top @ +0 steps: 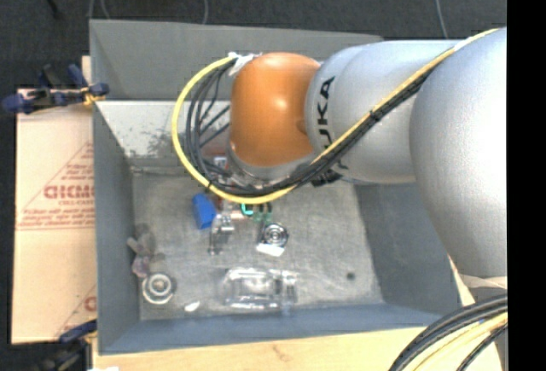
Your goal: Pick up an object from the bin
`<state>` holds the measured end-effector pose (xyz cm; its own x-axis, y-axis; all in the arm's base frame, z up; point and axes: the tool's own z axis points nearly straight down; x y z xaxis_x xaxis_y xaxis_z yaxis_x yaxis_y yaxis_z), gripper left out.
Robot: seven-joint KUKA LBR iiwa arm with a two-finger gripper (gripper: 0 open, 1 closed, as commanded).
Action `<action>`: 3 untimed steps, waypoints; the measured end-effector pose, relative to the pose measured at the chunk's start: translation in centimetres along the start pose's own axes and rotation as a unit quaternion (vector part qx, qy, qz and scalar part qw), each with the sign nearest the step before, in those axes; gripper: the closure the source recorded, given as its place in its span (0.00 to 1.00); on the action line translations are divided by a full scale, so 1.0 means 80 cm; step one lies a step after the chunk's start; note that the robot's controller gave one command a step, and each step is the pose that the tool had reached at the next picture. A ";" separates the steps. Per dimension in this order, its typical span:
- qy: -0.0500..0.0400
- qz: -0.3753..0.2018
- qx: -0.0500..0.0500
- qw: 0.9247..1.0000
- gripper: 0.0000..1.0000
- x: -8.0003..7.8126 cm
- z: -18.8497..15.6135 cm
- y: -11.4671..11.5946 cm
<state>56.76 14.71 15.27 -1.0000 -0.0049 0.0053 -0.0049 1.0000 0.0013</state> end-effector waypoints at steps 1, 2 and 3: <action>-0.006 -0.149 0.000 0.989 0.00 -0.058 0.099 -0.030; -0.007 -0.147 -0.001 0.989 0.00 -0.060 0.096 -0.029; -0.008 -0.144 -0.001 0.990 0.00 -0.063 0.094 -0.029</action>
Offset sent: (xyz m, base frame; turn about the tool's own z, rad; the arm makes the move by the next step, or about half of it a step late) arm 0.0430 -0.0235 -0.0827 -0.3004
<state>61.75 12.41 7.73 -0.9570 -0.2899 -0.0106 -0.2900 0.9570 0.0026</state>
